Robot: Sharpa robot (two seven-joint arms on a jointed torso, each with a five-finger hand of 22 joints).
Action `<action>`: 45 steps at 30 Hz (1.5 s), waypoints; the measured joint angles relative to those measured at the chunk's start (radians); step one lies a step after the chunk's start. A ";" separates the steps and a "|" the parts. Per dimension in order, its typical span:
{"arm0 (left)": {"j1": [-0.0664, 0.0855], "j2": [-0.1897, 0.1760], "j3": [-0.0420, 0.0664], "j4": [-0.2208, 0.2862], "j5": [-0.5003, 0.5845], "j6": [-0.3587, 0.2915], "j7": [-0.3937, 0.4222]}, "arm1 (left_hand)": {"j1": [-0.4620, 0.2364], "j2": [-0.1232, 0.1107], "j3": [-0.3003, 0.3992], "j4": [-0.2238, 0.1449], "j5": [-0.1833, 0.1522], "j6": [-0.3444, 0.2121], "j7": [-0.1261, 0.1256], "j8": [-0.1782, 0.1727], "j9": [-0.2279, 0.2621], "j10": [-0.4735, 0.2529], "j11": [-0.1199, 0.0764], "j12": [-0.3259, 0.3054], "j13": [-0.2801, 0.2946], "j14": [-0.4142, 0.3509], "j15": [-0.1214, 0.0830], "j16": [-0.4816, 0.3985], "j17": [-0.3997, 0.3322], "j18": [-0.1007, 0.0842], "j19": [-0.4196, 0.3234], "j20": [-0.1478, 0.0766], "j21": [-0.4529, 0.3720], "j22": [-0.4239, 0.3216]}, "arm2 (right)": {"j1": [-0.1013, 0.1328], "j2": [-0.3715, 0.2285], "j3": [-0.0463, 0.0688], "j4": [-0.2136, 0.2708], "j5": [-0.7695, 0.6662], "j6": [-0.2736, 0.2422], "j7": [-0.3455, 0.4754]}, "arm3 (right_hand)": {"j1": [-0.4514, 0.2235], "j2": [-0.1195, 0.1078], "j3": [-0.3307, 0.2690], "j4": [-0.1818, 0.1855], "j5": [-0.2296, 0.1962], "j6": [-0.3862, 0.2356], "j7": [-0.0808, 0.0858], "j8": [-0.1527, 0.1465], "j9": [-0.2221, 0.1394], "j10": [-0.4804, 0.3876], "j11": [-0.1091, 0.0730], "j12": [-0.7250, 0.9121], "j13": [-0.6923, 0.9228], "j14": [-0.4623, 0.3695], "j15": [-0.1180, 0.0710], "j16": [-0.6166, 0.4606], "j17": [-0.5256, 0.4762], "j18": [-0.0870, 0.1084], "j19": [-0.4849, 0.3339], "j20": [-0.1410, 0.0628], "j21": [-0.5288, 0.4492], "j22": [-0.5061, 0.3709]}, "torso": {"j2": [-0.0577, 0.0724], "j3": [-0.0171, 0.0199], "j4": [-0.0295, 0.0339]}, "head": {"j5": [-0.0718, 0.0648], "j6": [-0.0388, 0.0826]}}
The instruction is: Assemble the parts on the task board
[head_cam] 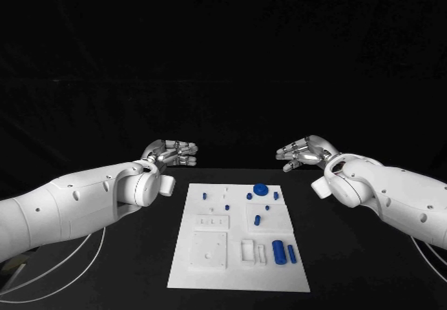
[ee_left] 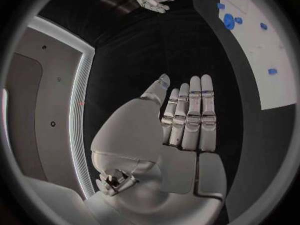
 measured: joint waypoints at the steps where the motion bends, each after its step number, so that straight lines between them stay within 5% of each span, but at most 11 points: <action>1: 0.002 -0.008 0.000 0.013 -0.007 0.003 0.000 | 0.000 0.000 0.001 -0.010 0.000 0.005 0.000 -0.008 0.000 0.007 -0.004 0.000 0.000 0.013 -0.007 0.012 0.004 -0.015 -0.004 -0.015 0.030 0.021 | 0.001 0.004 0.002 0.000 -0.049 0.006 -0.007 | 0.002 -0.003 -0.009 -0.003 0.005 0.007 -0.005 0.000 0.000 0.013 -0.006 0.000 0.000 0.013 -0.012 0.025 0.020 0.002 0.035 -0.011 0.020 0.008 | 0.002 -0.0009 0.0012 | -0.002 0.001; 3: 0.009 -0.027 0.002 0.046 -0.024 0.011 0.000 | 0.000 0.000 0.004 -0.032 0.000 0.007 0.000 -0.011 0.000 0.010 -0.007 0.001 0.000 0.028 -0.022 0.039 0.013 -0.029 -0.026 -0.040 0.104 0.076 | 0.004 0.012 0.005 0.001 -0.151 0.019 -0.025 | 0.008 -0.009 -0.026 -0.013 0.011 0.021 -0.012 0.000 0.000 0.024 -0.017 0.000 0.000 0.024 -0.025 0.137 0.092 0.006 0.096 -0.034 0.066 0.033 | 0.008 -0.0032 0.0045 | -0.007 0.003; 7: 0.021 -0.059 0.004 0.106 -0.052 0.027 0.001 | 0.000 0.000 0.004 -0.053 0.000 0.007 0.000 -0.011 0.000 0.024 -0.014 0.001 0.000 0.056 -0.036 0.093 0.035 -0.029 -0.055 -0.054 0.201 0.149 | 0.017 0.025 0.009 0.012 -0.373 0.047 -0.072 | 0.008 -0.009 -0.009 -0.035 0.022 0.034 -0.017 0.000 0.000 0.037 -0.030 0.000 0.000 0.021 -0.049 0.430 0.259 0.005 0.188 -0.072 0.183 0.105 | 0.022 -0.0074 0.0130 | -0.021 0.005; 15: 0.041 -0.107 0.004 0.210 -0.095 0.055 -0.001 | -0.036 0.001 -0.003 -0.091 0.000 0.007 0.000 -0.011 0.000 0.033 -0.019 0.001 0.000 0.031 -0.048 0.282 0.119 -0.029 -0.131 -0.062 0.378 0.289 | 0.046 0.039 0.012 0.031 -0.684 0.079 -0.148 | -0.025 -0.050 0.109 -0.042 0.016 0.035 -0.019 0.000 0.000 0.040 -0.027 0.000 0.000 0.017 -0.053 0.676 0.414 0.000 0.151 -0.086 0.400 0.322 | 0.054 -0.0137 0.0373 | -0.052 0.018; 22: 0.068 -0.133 0.005 0.269 -0.116 0.067 -0.004 | -0.054 0.001 -0.011 -0.099 0.000 0.000 0.000 -0.011 0.000 0.023 -0.018 0.001 0.001 0.032 -0.057 0.408 0.166 -0.029 -0.116 -0.077 0.431 0.323 | 0.058 0.061 0.012 0.030 -0.855 0.088 -0.194 | -0.012 -0.082 0.172 -0.020 -0.009 0.038 -0.022 0.000 0.000 0.030 -0.022 0.000 0.000 0.014 -0.049 0.735 0.408 0.000 0.144 -0.086 0.465 0.420 | 0.085 -0.0183 0.0574 | -0.066 0.036; 25: 0.078 -0.141 0.006 0.288 -0.123 0.068 -0.007 | -0.059 -0.004 -0.010 -0.103 0.000 0.000 0.000 -0.011 0.000 0.019 -0.018 0.001 0.001 0.016 -0.065 0.464 0.184 -0.029 -0.115 -0.078 0.451 0.336 | 0.059 0.072 0.011 0.026 -0.905 0.088 -0.208 | -0.004 -0.090 0.181 -0.016 -0.009 0.039 -0.022 0.000 0.000 0.026 -0.023 0.000 0.000 0.012 -0.048 0.747 0.398 0.015 0.140 -0.082 0.469 0.448 | 0.096 -0.0203 0.0659 | -0.073 0.041; 34: 0.095 -0.153 0.006 0.331 -0.135 0.070 -0.014 | -0.068 -0.004 -0.015 -0.109 0.000 -0.004 0.004 -0.011 0.000 0.014 -0.013 0.001 0.000 -0.005 -0.061 0.500 0.170 -0.029 -0.122 -0.071 0.457 0.341 | 0.059 0.095 -0.002 0.005 -0.990 0.093 -0.234 | 0.003 -0.096 0.186 -0.013 -0.009 0.038 -0.022 0.000 0.000 0.022 -0.019 0.000 0.000 0.007 -0.046 0.766 0.380 0.023 0.140 -0.082 0.469 0.498 | 0.118 -0.0253 0.0896 | -0.087 0.045; 45: 0.099 -0.152 0.006 0.341 -0.141 0.073 -0.020 | -0.068 -0.004 -0.018 -0.106 0.000 -0.011 0.004 -0.011 0.000 0.008 -0.012 0.001 0.000 -0.009 -0.057 0.500 0.154 -0.029 -0.122 -0.071 0.457 0.336 | 0.049 0.103 -0.012 -0.003 -1.022 0.121 -0.238 | 0.003 -0.096 0.170 -0.015 -0.009 0.038 -0.022 0.000 0.000 0.004 -0.016 0.000 0.000 0.003 -0.043 0.775 0.367 0.023 0.144 -0.079 0.434 0.550 | 0.136 -0.0282 0.1026 | -0.097 0.048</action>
